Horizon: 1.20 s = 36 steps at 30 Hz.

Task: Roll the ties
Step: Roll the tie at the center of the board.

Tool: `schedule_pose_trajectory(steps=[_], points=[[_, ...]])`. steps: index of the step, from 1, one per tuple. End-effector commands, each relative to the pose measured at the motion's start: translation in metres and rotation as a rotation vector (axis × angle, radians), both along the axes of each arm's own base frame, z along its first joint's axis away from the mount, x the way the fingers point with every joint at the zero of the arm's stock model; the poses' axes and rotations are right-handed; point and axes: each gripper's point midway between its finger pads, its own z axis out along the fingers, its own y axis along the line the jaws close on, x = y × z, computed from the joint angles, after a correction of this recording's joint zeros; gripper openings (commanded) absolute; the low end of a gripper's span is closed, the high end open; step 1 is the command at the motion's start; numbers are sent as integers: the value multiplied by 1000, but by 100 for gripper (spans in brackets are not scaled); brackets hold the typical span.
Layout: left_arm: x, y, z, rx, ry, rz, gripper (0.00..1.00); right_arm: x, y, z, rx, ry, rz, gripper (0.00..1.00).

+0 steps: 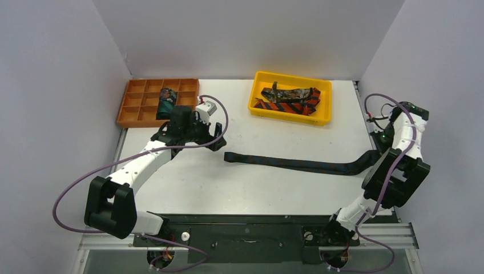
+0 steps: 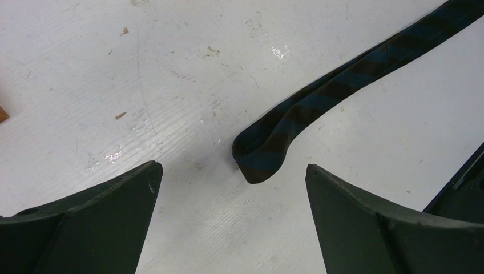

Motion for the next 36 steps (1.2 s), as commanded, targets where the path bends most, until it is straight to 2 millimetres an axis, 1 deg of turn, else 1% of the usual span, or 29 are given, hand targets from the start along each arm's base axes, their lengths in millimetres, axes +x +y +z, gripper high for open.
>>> schedule_pose_trajectory(steps=[1, 2, 3, 4, 7, 8, 9, 10, 11, 12, 13, 14, 15, 16, 19, 20, 21, 22, 23, 24, 25, 26, 28, 30, 32, 33, 34, 35, 36], points=[[4, -6, 14, -42, -36, -24, 97, 11, 73, -11, 191, 15, 85, 0], [4, -6, 13, -41, -34, -27, 97, 12, 81, -17, 216, 29, 73, 0], [3, -6, 12, -38, -28, -29, 97, 18, 95, -21, 246, 25, 96, 0], [1, -6, 11, -38, -25, -33, 97, 19, 103, -28, 271, 41, 81, 0], [-2, -6, 9, -42, -15, -41, 97, 31, 130, -47, 337, 51, 85, 0], [-4, -7, 7, -46, -6, -43, 97, 33, 135, -57, 352, 66, 67, 0], [-4, -7, 7, -48, -3, -44, 97, 35, 143, -62, 364, 74, 76, 0], [-6, -8, 5, -53, 5, -46, 97, 36, 146, -74, 368, 88, 63, 0], [-6, -8, 5, -56, 6, -46, 97, 37, 151, -80, 366, 96, 70, 0], [-8, -9, 3, -63, 14, -47, 97, 38, 151, -91, 356, 108, 59, 0], [-8, -9, 4, -69, 10, -48, 97, 39, 153, -96, 347, 116, 67, 0], [-10, -10, 3, -75, 15, -48, 97, 40, 150, -107, 327, 132, 63, 0], [-10, -10, 3, -80, 13, -49, 97, 40, 149, -111, 315, 143, 67, 0], [-13, -11, 2, -87, 20, -52, 97, 40, 143, -119, 283, 160, 72, 0], [-19, -11, 0, -98, 32, -62, 97, 32, 124, -132, 213, 219, 93, 0], [-23, -11, -2, -101, 42, -66, 97, 29, 113, -133, 184, 235, 104, 0], [-25, -11, -3, -102, 44, -68, 97, 26, 108, -133, 178, 246, 112, 0], [-29, -10, -5, -106, 47, -72, 97, 23, 97, -132, 160, 258, 118, 0], [-31, -10, -6, -109, 47, -74, 97, 23, 90, -130, 148, 259, 138, 0], [-35, -10, -8, -115, 51, -78, 97, 19, 78, -127, 115, 276, 138, 0], [-38, -10, -7, -121, 48, -81, 97, 21, 71, -124, 100, 278, 164, 0], [-43, -10, -12, -124, 63, -84, 97, 18, 62, -121, 77, 289, 167, 0], [-49, -11, -16, -131, 78, -88, 97, 18, 53, -115, 53, 298, 197, 0], [-55, -13, -18, -140, 90, -97, 98, 24, 50, -108, 41, 289, 224, 0], [-61, -16, -20, -146, 95, -110, 98, 30, 53, -99, 57, 262, 243, 0], [-63, -17, -21, -145, 97, -119, 99, 35, 57, -89, 74, 231, 249, 6], [-64, -18, -21, -143, 94, -125, 99, 37, 61, -84, 88, 216, 256, 9], [-66, -20, -21, -140, 87, -147, 100, 40, 68, -73, 122, 182, 269, 16], [-67, -21, -21, -137, 81, -158, 100, 43, 70, -66, 129, 159, 275, 20]])
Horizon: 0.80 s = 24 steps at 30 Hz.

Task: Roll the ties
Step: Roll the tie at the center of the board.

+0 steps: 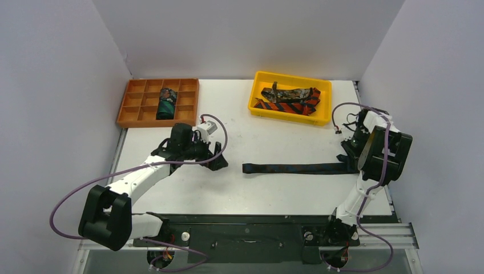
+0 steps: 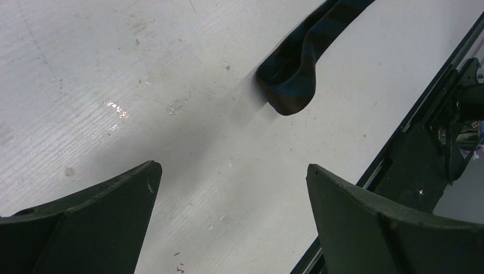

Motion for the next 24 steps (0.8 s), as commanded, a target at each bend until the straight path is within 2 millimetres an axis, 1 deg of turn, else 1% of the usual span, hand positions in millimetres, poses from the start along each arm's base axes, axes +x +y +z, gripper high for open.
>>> schedule_pose_trajectory(steps=[1, 2, 4, 5, 8, 9, 10, 11, 12, 13, 14, 15, 16, 17, 18, 19, 20, 21, 22, 23, 24], points=[[-1, -14, 22, -48, -104, -85, 100, 17, 11, 48, 55, -127, 75, 24], [-1, -15, 22, -42, -114, -97, 100, 18, 13, 54, 62, -143, 79, 26], [-2, -19, 25, -23, -146, -137, 100, 17, 18, 75, 72, -206, 94, 31], [-5, -22, 23, 3, -170, -174, 100, 16, 21, 80, 83, -219, 99, 31], [-8, -33, 27, 33, -229, -243, 100, 19, 26, 101, 82, -303, 105, 33], [-12, -38, 27, 42, -248, -275, 100, 21, 29, 106, 95, -328, 104, 34], [-14, -44, 29, 43, -259, -295, 100, 24, 30, 116, 92, -370, 102, 34], [-14, -47, 30, 46, -271, -309, 100, 29, 35, 122, 115, -416, 101, 34], [-15, -52, 31, 44, -276, -326, 100, 37, 41, 136, 128, -501, 101, 36], [-15, -55, 31, 45, -282, -335, 100, 40, 44, 142, 136, -544, 103, 39], [-15, -60, 31, 47, -285, -350, 97, 46, 53, 152, 162, -626, 101, 45], [-15, -63, 31, 47, -292, -359, 96, 49, 59, 156, 186, -659, 100, 49], [-16, -70, 29, 45, -286, -374, 93, 54, 70, 161, 233, -716, 92, 58], [-15, -74, 29, 37, -286, -379, 92, 56, 76, 159, 255, -725, 68, 62], [-16, -84, 29, 19, -262, -389, 89, 63, 84, 159, 286, -746, 14, 70], [-15, -91, 32, -2, -260, -393, 87, 66, 89, 159, 313, -746, -10, 73], [-18, -102, 33, -36, -219, -405, 81, 68, 98, 152, 375, -711, -52, 77], [-18, -109, 37, -60, -215, -411, 75, 70, 103, 152, 409, -692, -60, 78], [-20, -122, 39, -96, -174, -419, 72, 64, 114, 139, 482, -602, -86, 75], [-20, -130, 45, -118, -169, -425, 67, 66, 119, 132, 526, -556, -87, 67], [-24, -141, 44, -146, -131, -440, 65, 61, 126, 129, 563, -516, -98, 64]])
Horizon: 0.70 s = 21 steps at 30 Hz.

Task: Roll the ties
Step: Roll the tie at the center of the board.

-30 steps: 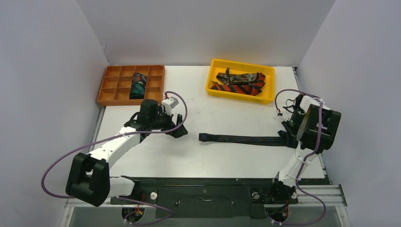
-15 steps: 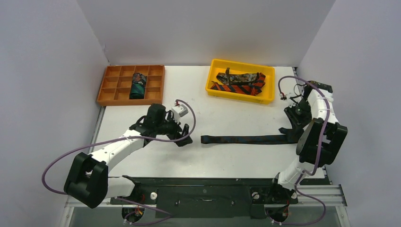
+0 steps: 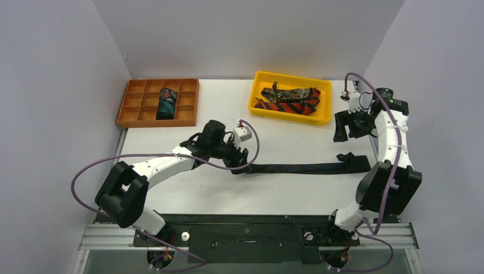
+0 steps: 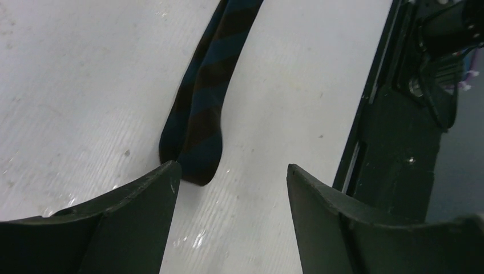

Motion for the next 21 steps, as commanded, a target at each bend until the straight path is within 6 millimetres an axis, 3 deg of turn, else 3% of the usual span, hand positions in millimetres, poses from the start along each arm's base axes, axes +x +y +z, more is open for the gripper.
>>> schedule_pose_trajectory(steps=[1, 6, 10, 18, 21], points=[[-1, -57, 36, -168, 59, -77, 62, 3, 40, -27, 267, 157, 11, 62], [-7, -81, 25, -199, 207, -79, 55, -4, 47, -48, 225, 166, 14, 61], [-4, -82, -2, -172, 326, -38, 51, -18, 55, -69, 223, 242, 9, 58], [39, -41, -69, -137, 528, 191, 47, -32, 49, -84, 168, 297, 8, 54], [42, -31, -93, -108, 596, 223, 46, -37, 45, -81, 137, 303, 19, 54]])
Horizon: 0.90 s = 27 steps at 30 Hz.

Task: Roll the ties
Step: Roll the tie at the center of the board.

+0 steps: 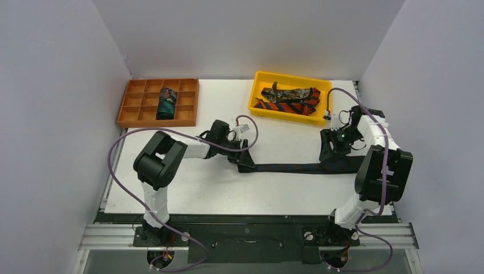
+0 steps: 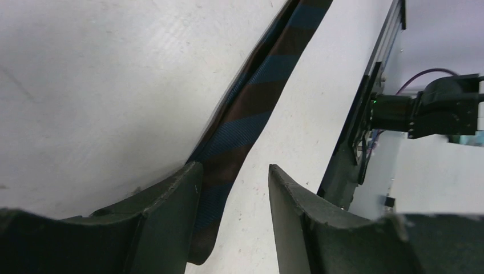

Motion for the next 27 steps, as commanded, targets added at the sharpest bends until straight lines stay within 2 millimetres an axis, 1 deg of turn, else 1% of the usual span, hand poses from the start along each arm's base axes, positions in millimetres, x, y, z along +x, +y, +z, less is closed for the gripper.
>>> schedule_pose_trajectory(steps=[1, 3, 5, 8, 9, 10, 11, 12, 13, 14, 15, 16, 17, 18, 19, 20, 21, 22, 23, 24, 25, 26, 27], points=[[12, 11, -20, -8, 73, 49, 45, -2, -10, 12, -68, -55, 33, 54], [11, 17, -28, 12, 87, 57, 45, -4, -13, 16, -87, -57, 49, 54], [9, 23, -31, 21, 93, 58, 45, -6, -15, 18, -100, -63, 65, 54], [8, 26, -17, 4, 42, 29, 45, -6, -17, 24, -114, -85, 76, 54], [10, 25, -3, -16, -11, 8, 46, -4, -17, 28, -119, -106, 82, 54], [10, 24, 6, -27, -36, -1, 48, -3, -17, 32, -121, -121, 85, 54], [13, 23, 24, -51, -98, -14, 52, 0, -17, 36, -123, -144, 88, 54], [13, 23, 33, -59, -127, -19, 54, 3, -18, 41, -128, -166, 87, 54], [16, 22, 53, -78, -201, -31, 61, 6, -18, 47, -133, -197, 88, 54], [15, 24, 60, -74, -220, -39, 68, 10, -19, 53, -141, -225, 88, 54], [19, 25, 78, -80, -301, -42, 71, 14, -20, 62, -156, -271, 89, 54], [19, 28, 84, -71, -324, -43, 77, 18, -22, 69, -169, -308, 100, 54], [22, 32, 101, -69, -409, -40, 79, 21, -23, 80, -191, -361, 105, 55], [20, 36, 106, -54, -430, -39, 84, 24, -25, 89, -207, -401, 113, 55], [22, 43, 123, -43, -517, -30, 86, 26, -27, 104, -242, -475, 130, 57], [19, 49, 125, -24, -538, -25, 92, 27, -28, 112, -259, -517, 141, 58], [21, 56, 144, -15, -629, -3, 97, 31, -29, 127, -281, -592, 138, 66], [19, 62, 146, -3, -653, 11, 98, 31, -27, 131, -280, -618, 129, 71], [21, 69, 161, 3, -703, 60, 97, 36, -25, 141, -275, -680, 117, 77], [22, 73, 160, 11, -712, 91, 97, 36, -22, 140, -253, -671, 61, 79], [27, 77, 172, 7, -739, 157, 97, 41, -22, 143, -248, -689, 28, 79], [28, 81, 170, 17, -734, 188, 97, 41, -21, 142, -230, -677, -8, 80], [26, 82, 173, 10, -725, 200, 97, 42, -21, 137, -226, -655, -11, 80]])
